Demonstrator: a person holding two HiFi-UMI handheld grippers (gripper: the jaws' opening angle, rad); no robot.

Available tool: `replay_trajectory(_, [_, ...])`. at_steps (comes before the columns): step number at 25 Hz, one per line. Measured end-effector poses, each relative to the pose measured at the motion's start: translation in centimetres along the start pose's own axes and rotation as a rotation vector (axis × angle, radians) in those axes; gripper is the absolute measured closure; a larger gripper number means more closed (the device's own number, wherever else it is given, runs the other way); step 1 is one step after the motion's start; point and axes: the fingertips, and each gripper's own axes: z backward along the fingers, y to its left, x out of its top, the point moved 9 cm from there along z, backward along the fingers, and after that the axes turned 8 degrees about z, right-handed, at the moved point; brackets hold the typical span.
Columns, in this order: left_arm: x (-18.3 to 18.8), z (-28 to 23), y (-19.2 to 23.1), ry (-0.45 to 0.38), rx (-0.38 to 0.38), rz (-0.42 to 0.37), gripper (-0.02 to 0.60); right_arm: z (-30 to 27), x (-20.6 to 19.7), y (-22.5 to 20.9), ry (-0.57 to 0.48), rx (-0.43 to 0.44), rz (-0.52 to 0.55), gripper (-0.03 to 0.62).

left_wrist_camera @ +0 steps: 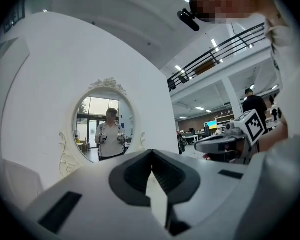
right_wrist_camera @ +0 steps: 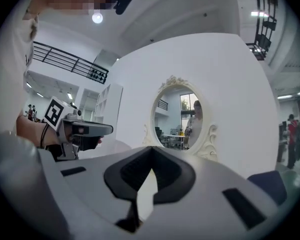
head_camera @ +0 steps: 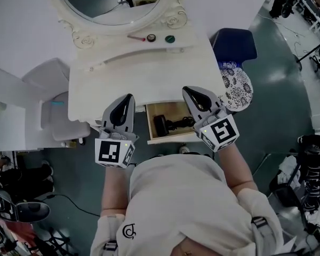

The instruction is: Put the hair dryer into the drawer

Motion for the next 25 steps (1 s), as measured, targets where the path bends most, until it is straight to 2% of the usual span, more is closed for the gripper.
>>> replay_trajectory(9, [0.1,0.3,-0.5,0.017,0.004,-0.027,0.571,0.8,0.1,0.5,-0.038,-0.023,-0.021,0.589])
replay_trajectory(19, [-0.4,0.1,-1.0,0.055,-0.034,-0.033,0.571,0.2,-0.8,1.1,0.041,-0.014,0.032,0.589])
replay_trajectory(25, [-0.8,0.2,-1.4,0.060,-0.043,-0.023,0.569,0.6,-0.9,1.2,0.053,-0.020,0.043,0.589])
